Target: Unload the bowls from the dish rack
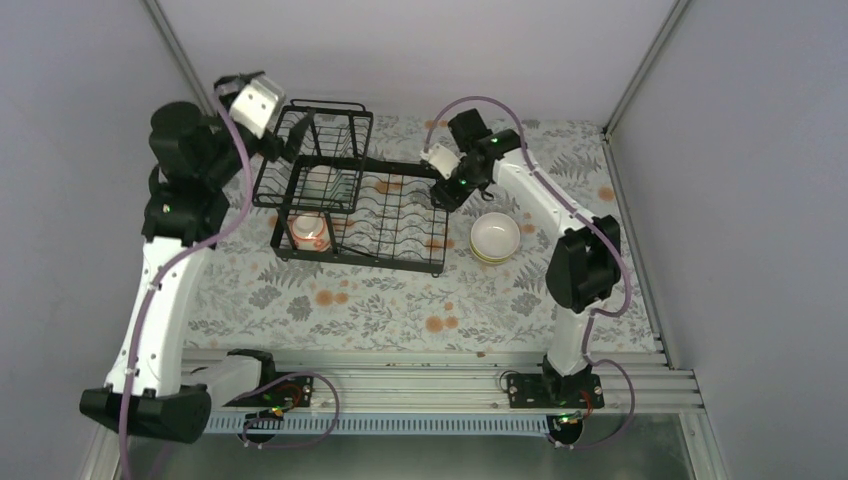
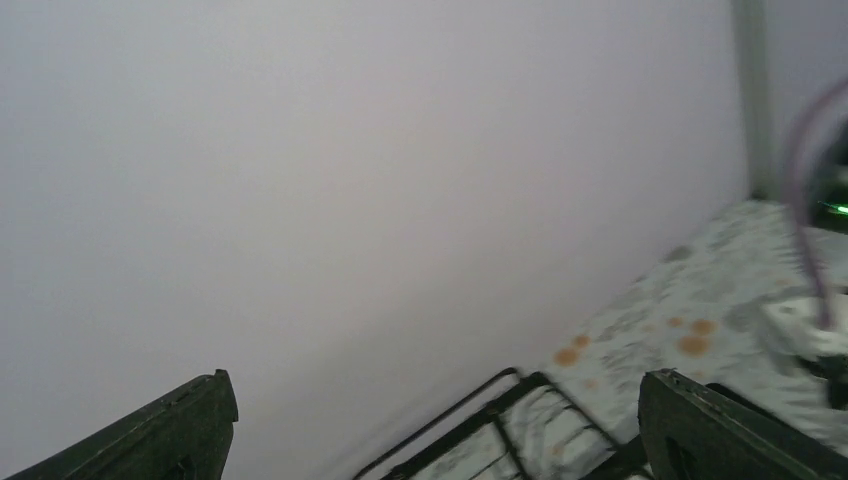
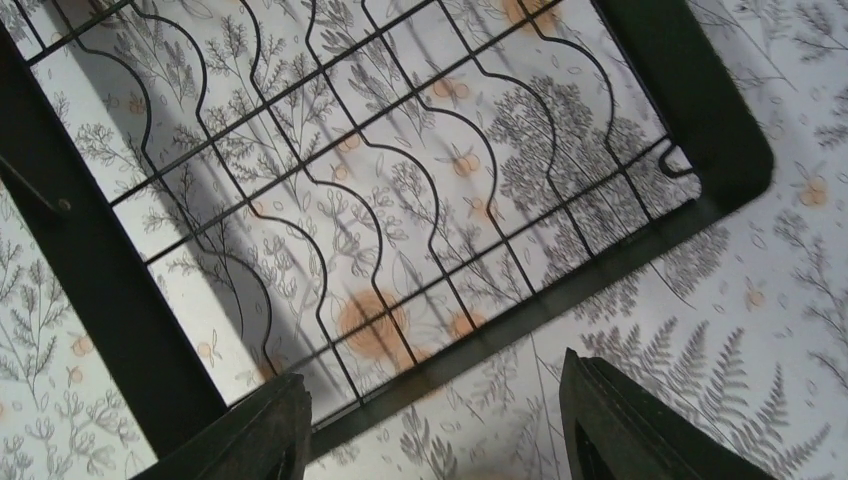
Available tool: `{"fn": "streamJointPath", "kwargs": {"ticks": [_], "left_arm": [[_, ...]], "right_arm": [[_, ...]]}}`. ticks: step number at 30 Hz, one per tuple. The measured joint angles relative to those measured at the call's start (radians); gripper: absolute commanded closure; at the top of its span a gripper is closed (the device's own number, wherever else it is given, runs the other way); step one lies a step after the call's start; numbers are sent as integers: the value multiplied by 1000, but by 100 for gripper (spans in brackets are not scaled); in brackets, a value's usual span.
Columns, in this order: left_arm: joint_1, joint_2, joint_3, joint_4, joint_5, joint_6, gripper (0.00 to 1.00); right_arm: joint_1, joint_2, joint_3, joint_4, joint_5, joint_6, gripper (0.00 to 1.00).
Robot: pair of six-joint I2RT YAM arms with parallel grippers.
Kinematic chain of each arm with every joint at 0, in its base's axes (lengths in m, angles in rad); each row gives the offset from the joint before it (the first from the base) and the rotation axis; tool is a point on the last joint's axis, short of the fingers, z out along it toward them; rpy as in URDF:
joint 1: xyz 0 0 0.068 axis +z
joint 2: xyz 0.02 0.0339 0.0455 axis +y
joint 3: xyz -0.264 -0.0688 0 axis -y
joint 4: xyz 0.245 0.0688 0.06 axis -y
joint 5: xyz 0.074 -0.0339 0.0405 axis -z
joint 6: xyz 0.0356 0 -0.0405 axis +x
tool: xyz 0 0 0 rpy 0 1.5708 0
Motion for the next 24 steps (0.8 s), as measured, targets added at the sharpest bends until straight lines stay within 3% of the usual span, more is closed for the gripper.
{"fn": "streamJointPath", "kwargs": {"ticks": [7, 13, 24], "left_arm": [[3, 245, 300, -260, -196, 65, 0], [4, 391, 356, -467, -274, 68, 0], [56, 599, 567, -724, -227, 69, 0]], "right_arm": [[31, 30, -13, 93, 12, 54, 39], [29, 25, -13, 126, 26, 80, 39], [29, -45, -97, 159, 81, 88, 38]]}}
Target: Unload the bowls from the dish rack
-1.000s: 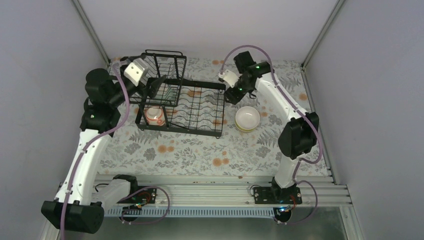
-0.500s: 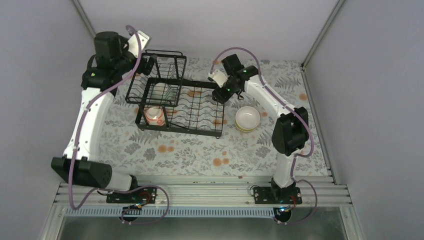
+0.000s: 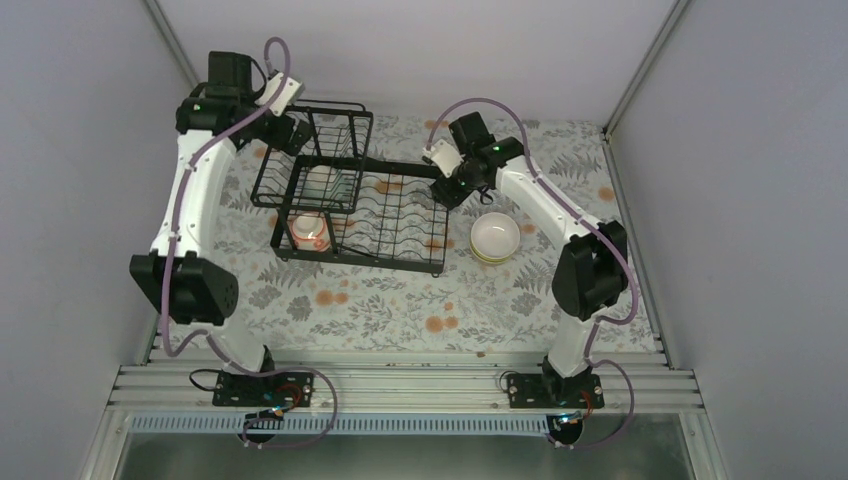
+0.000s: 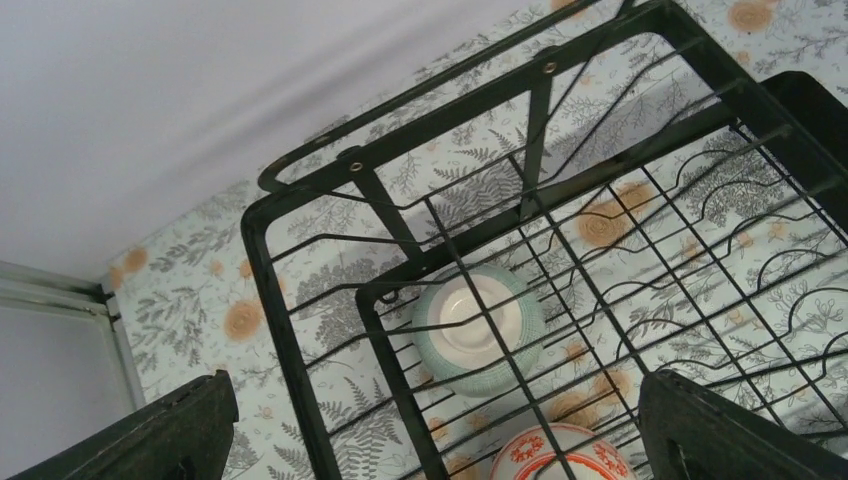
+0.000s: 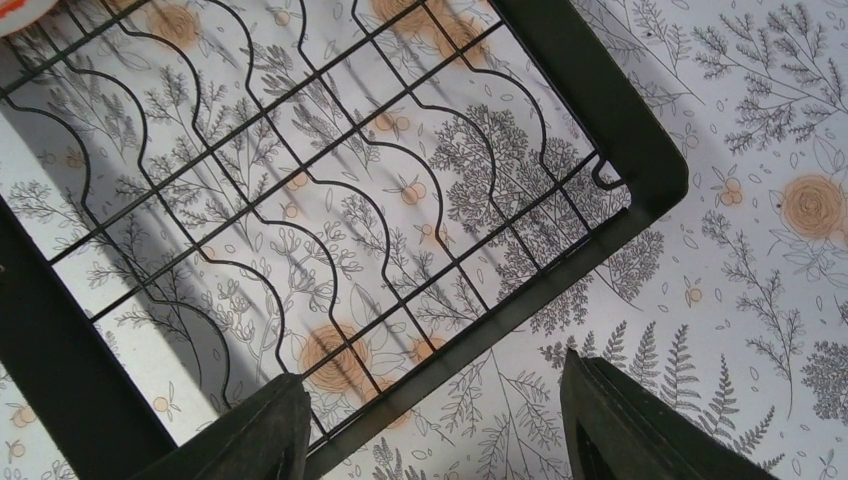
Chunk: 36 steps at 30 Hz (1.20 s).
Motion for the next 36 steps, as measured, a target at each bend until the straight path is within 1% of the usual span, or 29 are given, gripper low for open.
{"fn": "streamJointPath", "kwargs": {"ticks": [5, 7, 12, 17, 27, 30, 34, 36], "left_arm": [[63, 153, 201, -148, 86, -6, 0], [77, 197, 245, -189, 106, -6, 0], [97, 274, 315, -280, 132, -11, 0], [119, 314, 359, -332, 150, -13, 0], [177, 326, 368, -361, 182, -2, 0], [182, 330, 347, -359, 206, 6, 1], [182, 330, 284, -362, 247, 24, 4], [183, 332, 257, -368, 262, 29, 8]], "right_arm": [[0, -2, -14, 4, 25, 2, 38], [0, -2, -14, 6, 31, 2, 38], [0, -4, -15, 8, 44, 3, 38], [0, -16, -39, 13, 51, 2, 38], [0, -16, -42, 12, 55, 3, 38], [0, -16, -42, 12, 55, 5, 38], [0, -16, -43, 12, 61, 6, 38], [0, -16, -43, 12, 65, 8, 38]]}}
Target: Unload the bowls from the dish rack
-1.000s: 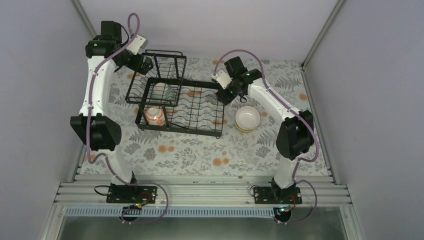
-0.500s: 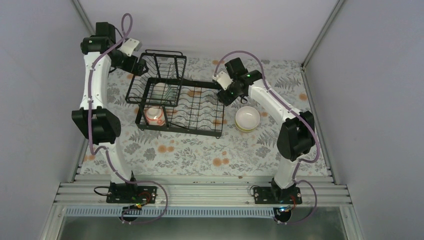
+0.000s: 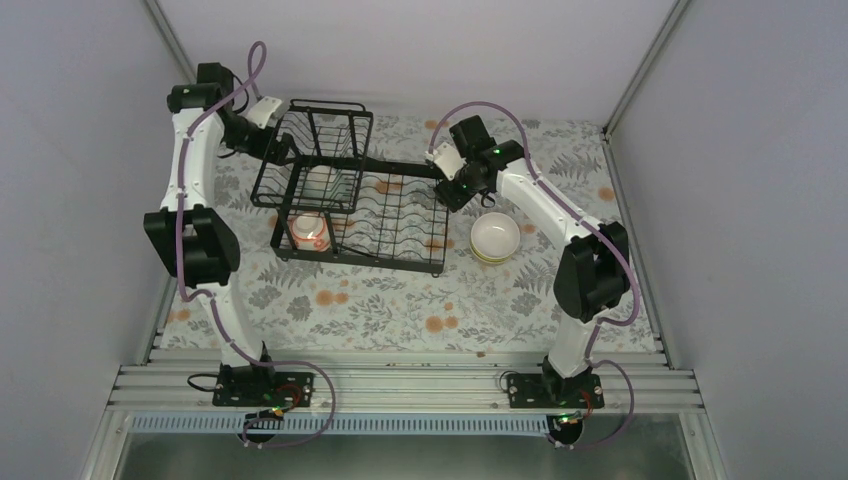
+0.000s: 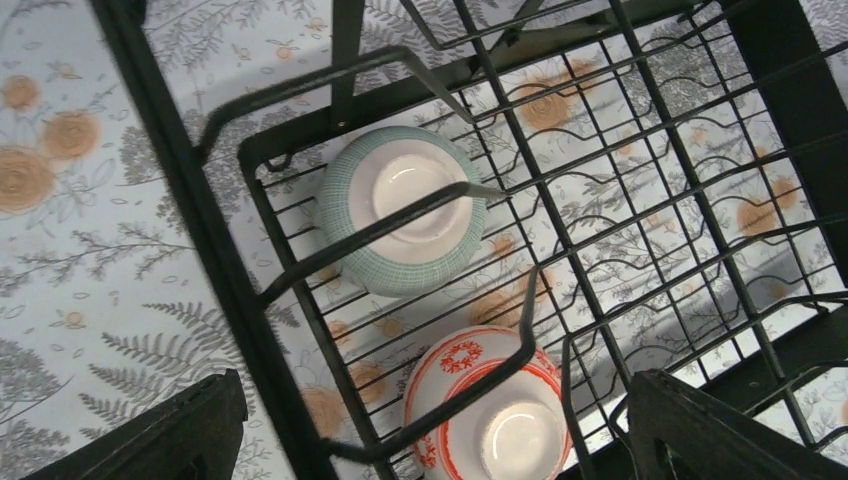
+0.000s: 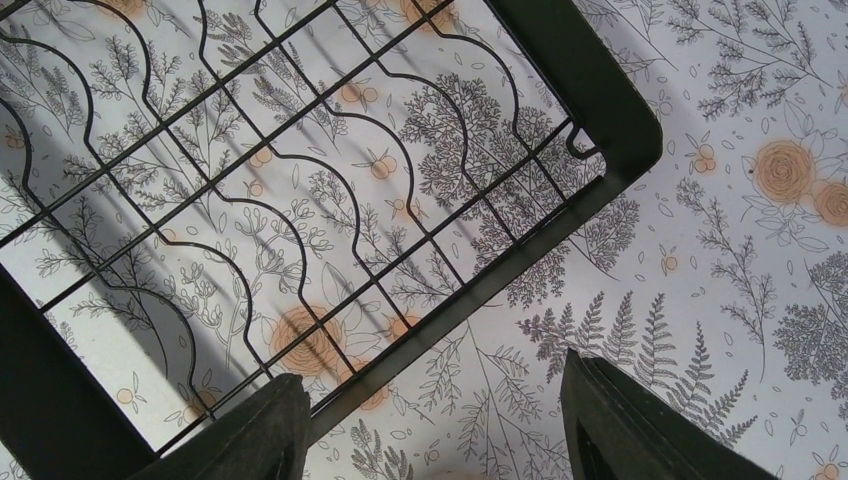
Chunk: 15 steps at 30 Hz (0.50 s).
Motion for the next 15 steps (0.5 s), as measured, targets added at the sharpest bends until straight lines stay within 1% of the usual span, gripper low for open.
{"fn": "streamJointPath", "kwargs": {"ticks": [4, 15], "left_arm": [[3, 4, -9, -3, 32, 11, 15], [16, 3, -9, -4, 146, 10, 16]], "right_arm": [[0, 0, 0, 0, 8, 4, 38], [0, 0, -4, 9, 24, 6, 38]]}}
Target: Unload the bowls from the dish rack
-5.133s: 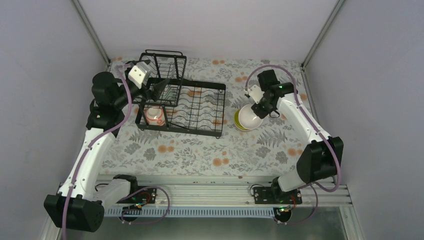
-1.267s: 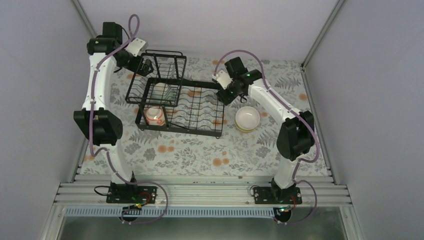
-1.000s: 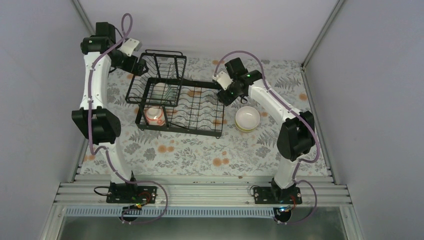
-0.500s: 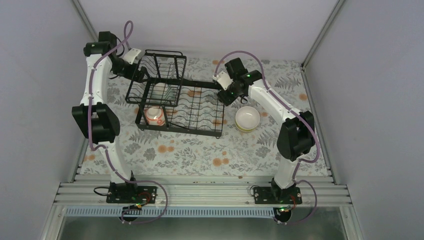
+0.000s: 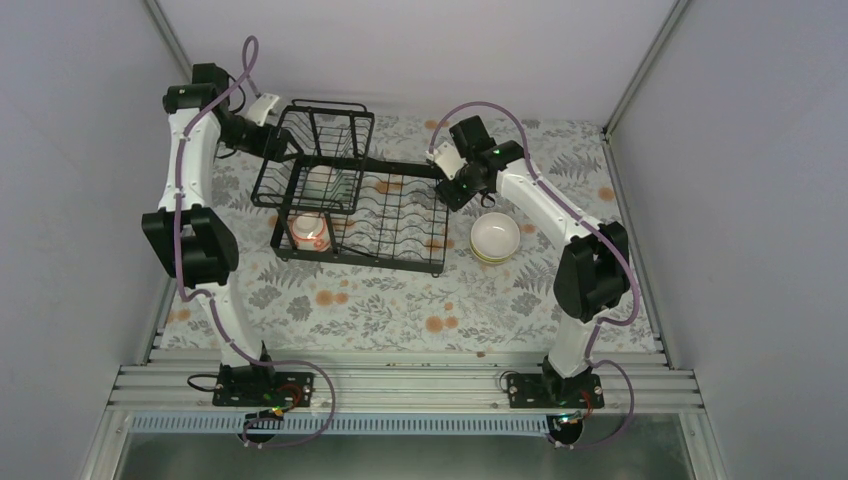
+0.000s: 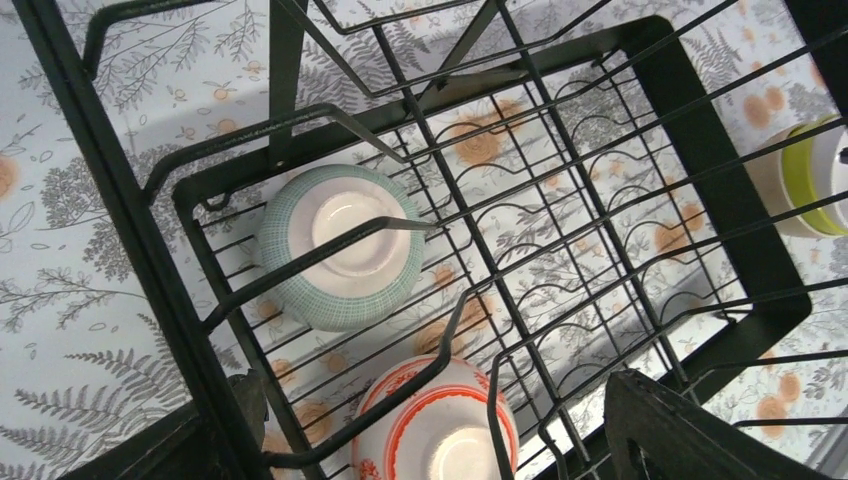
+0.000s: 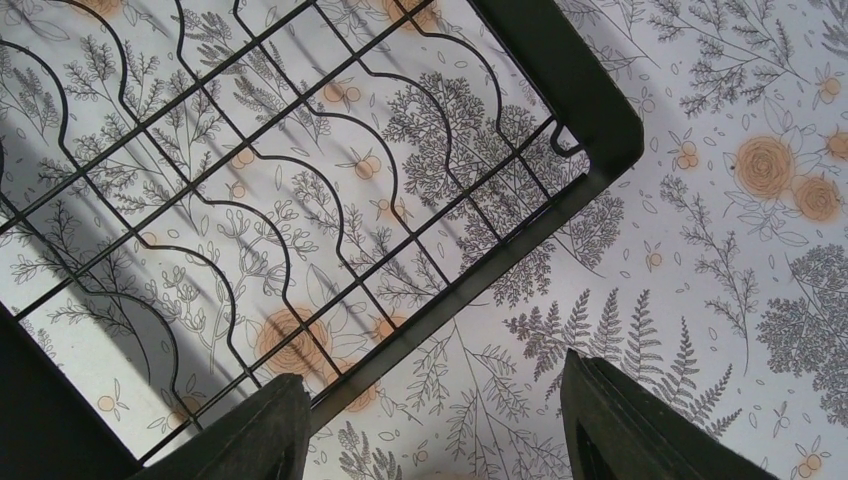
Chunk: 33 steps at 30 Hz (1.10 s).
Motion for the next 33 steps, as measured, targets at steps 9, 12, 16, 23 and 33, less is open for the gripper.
{"fn": "streamJointPath", "kwargs": {"ticks": [9, 12, 16, 23, 33], "left_arm": [[16, 0, -5, -4, 71, -18, 16], [27, 0, -5, -10, 108, -26, 16], [44, 0, -6, -19, 167, -45, 28], [50, 17, -6, -26, 266, -73, 45], [50, 46, -6, -16, 356, -70, 40]], "right_arm": [[0, 0, -4, 15, 20, 0, 38], [0, 0, -18, 24, 30, 0, 39], [0, 0, -27, 29, 51, 0, 39], [0, 0, -33, 46, 93, 0, 39], [0, 0, -60, 68, 123, 0, 40]]}}
